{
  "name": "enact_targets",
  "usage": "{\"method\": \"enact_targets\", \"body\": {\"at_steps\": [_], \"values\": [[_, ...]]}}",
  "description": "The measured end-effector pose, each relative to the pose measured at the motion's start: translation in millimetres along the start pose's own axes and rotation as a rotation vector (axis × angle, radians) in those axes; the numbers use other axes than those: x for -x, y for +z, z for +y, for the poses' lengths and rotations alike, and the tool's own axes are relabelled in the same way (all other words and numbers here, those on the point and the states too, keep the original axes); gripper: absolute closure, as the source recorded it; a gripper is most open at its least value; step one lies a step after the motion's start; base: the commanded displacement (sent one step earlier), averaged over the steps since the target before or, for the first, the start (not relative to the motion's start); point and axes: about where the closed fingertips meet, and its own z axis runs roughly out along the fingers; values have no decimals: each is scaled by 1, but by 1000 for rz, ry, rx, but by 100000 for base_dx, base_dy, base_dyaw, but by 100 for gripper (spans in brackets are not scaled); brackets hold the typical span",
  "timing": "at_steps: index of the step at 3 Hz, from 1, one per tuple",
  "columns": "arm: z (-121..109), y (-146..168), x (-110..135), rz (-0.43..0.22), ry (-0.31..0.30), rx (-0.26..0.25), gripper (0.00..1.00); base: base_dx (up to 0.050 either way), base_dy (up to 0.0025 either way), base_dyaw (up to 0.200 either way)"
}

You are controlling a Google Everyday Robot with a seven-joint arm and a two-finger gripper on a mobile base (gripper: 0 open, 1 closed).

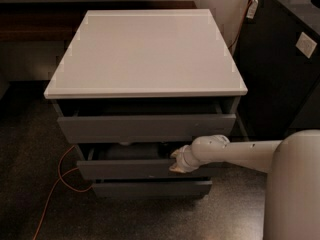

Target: Pick green can from middle drawer and place on counter

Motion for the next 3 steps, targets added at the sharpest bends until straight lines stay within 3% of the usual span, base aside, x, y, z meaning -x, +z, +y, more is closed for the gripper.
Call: {"method": "enact_targets", "body": {"at_steps": [1, 3], "values": [[7, -2, 4, -7, -11, 16, 100, 0, 0, 0], [7, -2, 4, -8, -11, 16, 100, 0, 0, 0]]}}
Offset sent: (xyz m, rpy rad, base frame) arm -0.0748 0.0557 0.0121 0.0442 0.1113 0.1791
